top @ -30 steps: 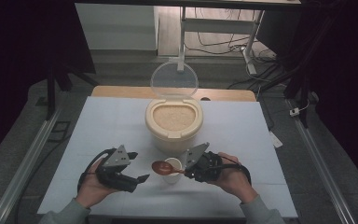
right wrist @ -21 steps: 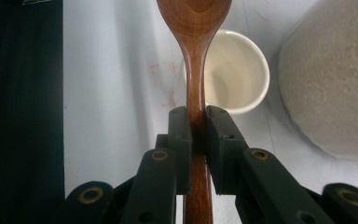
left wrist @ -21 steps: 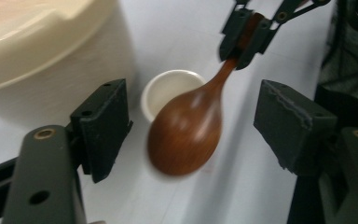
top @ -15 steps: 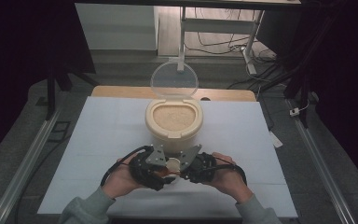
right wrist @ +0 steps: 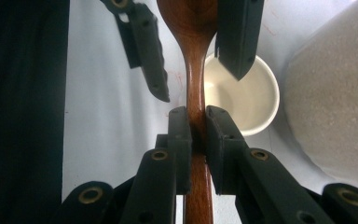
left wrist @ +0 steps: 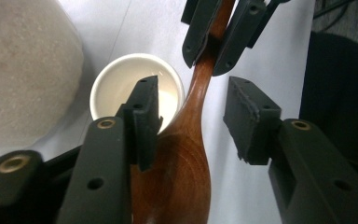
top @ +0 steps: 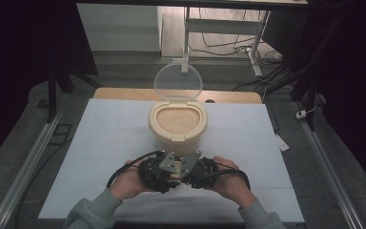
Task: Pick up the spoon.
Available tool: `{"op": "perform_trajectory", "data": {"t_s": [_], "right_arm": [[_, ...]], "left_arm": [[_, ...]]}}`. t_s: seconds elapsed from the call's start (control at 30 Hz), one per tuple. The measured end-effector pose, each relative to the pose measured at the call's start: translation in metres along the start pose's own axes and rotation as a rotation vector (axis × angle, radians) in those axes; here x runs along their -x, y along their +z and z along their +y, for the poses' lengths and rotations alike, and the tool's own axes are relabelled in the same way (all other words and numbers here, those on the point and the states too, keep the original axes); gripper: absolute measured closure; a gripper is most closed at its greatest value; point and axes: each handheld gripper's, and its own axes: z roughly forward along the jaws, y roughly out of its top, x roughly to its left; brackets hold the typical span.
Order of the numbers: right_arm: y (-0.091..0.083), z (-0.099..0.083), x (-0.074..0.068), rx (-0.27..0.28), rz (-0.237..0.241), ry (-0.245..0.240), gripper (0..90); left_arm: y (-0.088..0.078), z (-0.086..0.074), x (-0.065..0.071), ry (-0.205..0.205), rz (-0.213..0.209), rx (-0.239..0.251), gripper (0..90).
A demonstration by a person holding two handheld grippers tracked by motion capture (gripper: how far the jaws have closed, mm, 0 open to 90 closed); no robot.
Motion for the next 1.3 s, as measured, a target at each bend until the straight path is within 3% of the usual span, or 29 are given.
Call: {"op": "perform_trajectory", "data": {"t_s": [0.07, 0.2, 0.4, 0.53, 0.63, 0.67, 0.7, 0.73, 0.77, 0.83, 1.0, 1.1, 1.13, 1.17, 1.23, 1.27, 1.3], "right_arm": [[0.001, 0.001, -0.003, -0.003, -0.017, -0.021, 79.9], [0.001, 0.002, -0.003, 0.001, -0.024, -0.054, 79.9], [0.001, 0.003, -0.008, 0.009, -0.029, -0.087, 79.7], [0.002, 0.005, -0.011, -0.002, -0.03, -0.142, 79.7], [0.002, 0.005, -0.014, -0.006, -0.035, -0.167, 79.6], [0.002, 0.005, -0.014, -0.003, -0.038, -0.169, 79.5], [0.002, 0.006, -0.015, -0.01, -0.045, -0.186, 79.1], [0.003, 0.005, -0.015, -0.004, -0.049, -0.188, 78.6], [0.002, 0.005, -0.015, -0.006, -0.056, -0.18, 77.6], [0.001, 0.004, -0.012, 0.023, -0.067, -0.155, 72.5], [-0.01, -0.008, -0.001, 0.151, -0.082, 0.045, 61.9], [-0.017, -0.018, 0.007, 0.232, -0.092, 0.142, 57.6], [-0.017, -0.018, 0.007, 0.232, -0.092, 0.142, 57.6], [-0.021, -0.027, 0.011, 0.288, -0.109, 0.212, 55.0], [-0.025, -0.034, 0.013, 0.338, -0.122, 0.279, 52.2], [-0.025, -0.034, 0.013, 0.338, -0.122, 0.279, 52.2], [-0.03, -0.043, 0.014, 0.397, -0.138, 0.356, 48.2]], "left_arm": [[0.002, 0.0, 0.002, -0.013, 0.005, 0.004, 60.8], [0.003, 0.0, 0.003, 0.003, 0.018, -0.018, 66.1], [0.007, 0.0, 0.004, 0.029, -0.01, -0.041, 74.0], [0.009, -0.001, 0.005, 0.028, -0.035, -0.046, 75.9], [0.008, 0.0, 0.003, 0.078, -0.049, -0.086, 76.6], [0.011, -0.001, 0.007, 0.027, -0.049, -0.044, 76.7], [0.01, 0.0, 0.004, 0.077, -0.046, -0.08, 76.9], [0.011, 0.0, 0.006, 0.06, -0.041, -0.063, 77.0], [0.013, -0.001, 0.009, 0.013, -0.048, -0.023, 77.2], [0.011, -0.002, 0.006, 0.026, -0.029, -0.033, 77.7], [0.007, -0.005, 0.001, 0.006, -0.014, -0.02, 78.0], [0.004, -0.007, -0.002, -0.006, -0.007, -0.011, 78.1], [0.004, -0.007, -0.002, -0.006, -0.007, -0.011, 78.1], [0.003, -0.008, -0.003, -0.012, 0.001, -0.005, 78.1], [0.001, -0.01, -0.005, -0.023, 0.013, 0.007, 78.1], [0.001, -0.01, -0.005, -0.023, 0.013, 0.007, 78.2], [-0.001, -0.011, -0.006, -0.031, 0.023, 0.016, 78.2]]}}
